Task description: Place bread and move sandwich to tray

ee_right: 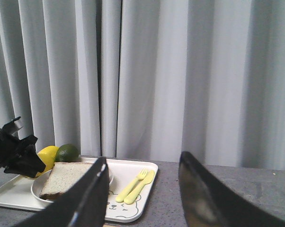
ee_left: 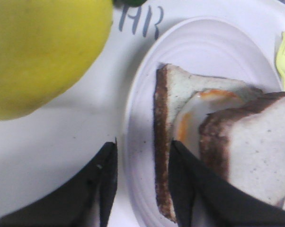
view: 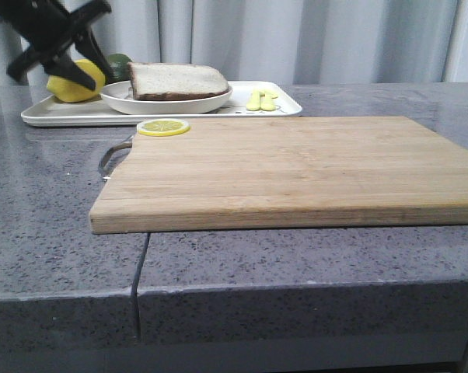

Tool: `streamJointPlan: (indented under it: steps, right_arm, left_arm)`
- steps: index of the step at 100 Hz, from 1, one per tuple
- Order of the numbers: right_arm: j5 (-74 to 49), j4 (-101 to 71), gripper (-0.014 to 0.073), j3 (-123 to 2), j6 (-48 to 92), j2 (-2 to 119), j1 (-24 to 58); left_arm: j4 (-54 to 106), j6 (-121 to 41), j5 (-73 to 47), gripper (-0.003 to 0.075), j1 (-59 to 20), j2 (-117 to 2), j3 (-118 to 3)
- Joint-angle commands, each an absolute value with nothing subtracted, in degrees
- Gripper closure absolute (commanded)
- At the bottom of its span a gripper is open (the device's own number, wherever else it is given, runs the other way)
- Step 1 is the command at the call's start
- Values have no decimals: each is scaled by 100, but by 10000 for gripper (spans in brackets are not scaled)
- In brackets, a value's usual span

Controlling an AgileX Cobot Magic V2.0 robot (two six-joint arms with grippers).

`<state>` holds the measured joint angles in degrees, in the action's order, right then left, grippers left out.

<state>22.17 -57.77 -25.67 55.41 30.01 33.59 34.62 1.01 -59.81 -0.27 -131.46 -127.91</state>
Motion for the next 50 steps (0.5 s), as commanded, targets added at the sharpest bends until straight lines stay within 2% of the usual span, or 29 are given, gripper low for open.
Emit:
streamJointPlan:
  steps: [1, 18, 50]
  right_arm:
    - [2474, -5623, 232, -2698, 5581, 2995, 3324]
    - [2492, -5623, 232, -2698, 5581, 2995, 3324]
    - [2712, -5623, 232, -2698, 5581, 2995, 3324]
  left_arm:
    - [3424, 229, -6244, 476, 32, -12739, -13426]
    - [3058, 266, -6972, 476, 163, -12712, -14454]
    - [3046, 266, -7021, 477, 287, -11961, -15474]
